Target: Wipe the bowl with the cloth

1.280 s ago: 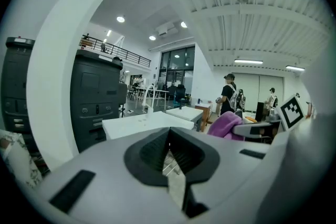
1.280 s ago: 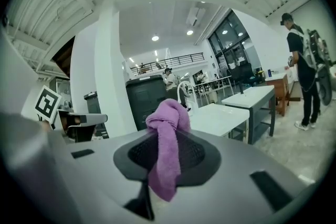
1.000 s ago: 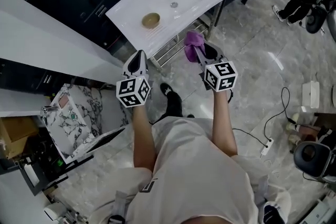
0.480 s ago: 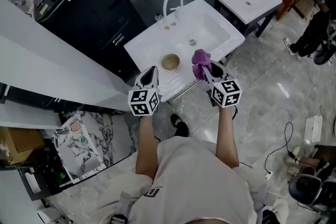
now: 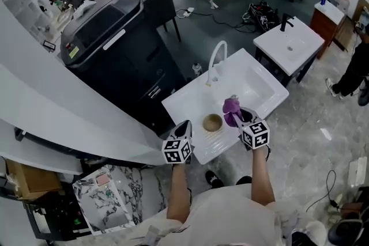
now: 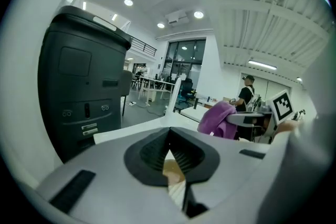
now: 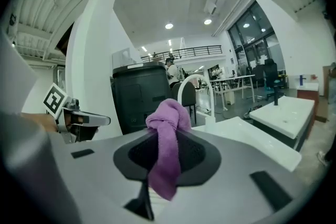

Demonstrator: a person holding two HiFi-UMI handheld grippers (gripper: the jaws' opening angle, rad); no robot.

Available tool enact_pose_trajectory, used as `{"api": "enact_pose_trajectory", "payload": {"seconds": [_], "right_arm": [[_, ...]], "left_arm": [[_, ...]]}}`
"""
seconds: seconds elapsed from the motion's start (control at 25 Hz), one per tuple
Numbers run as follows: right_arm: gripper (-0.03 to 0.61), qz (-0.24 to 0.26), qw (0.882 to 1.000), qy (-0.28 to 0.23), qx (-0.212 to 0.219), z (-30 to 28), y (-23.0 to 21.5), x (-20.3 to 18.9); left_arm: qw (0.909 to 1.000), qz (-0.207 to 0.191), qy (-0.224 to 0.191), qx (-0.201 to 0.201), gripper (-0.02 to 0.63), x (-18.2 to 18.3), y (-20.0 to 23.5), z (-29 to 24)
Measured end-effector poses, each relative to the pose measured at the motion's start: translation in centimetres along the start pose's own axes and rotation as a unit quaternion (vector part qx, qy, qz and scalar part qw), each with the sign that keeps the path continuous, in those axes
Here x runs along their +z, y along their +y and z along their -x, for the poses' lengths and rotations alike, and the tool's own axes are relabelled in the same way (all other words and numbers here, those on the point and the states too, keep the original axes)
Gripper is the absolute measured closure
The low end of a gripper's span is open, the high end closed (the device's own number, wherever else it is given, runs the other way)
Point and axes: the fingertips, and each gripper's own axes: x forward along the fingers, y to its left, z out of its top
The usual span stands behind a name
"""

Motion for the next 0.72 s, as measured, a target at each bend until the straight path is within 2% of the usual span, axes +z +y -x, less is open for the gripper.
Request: {"api": "enact_pose_trajectory", "payload": {"seconds": [0.2,0.36,0.44,0.56,0.72], "right_arm": [[0.508,0.089,0.994,0.053,0.04,-2.7,1.4,-0.4],[0.508,0.121,0.983,0.063,0.121,-5.8,3.8,0.0],[0.508,0.147,0.972,0.069,0.169,-7.1,4.9,0.6],[0.508,0.197,0.946,0.076,0.244,-9.0,6.4,0.8],[0.508,0.21,0.921,0.075,0.319,-9.9,7.5,-0.3]], "left_arm": [[0.9991,0.034,-0.003,0.026,0.607,-1.1,1.7,-0.3],[0.9938,0.077,-0.01,0.079,0.607,-2.4,4.2,0.1],[0.9889,0.099,-0.019,0.108,0.607,-2.6,4.9,0.1],[0.9811,0.117,-0.028,0.151,0.607,-3.1,5.4,-0.1],[0.9762,0.113,-0.011,0.185,0.607,-4.4,4.5,-0.4]]}}
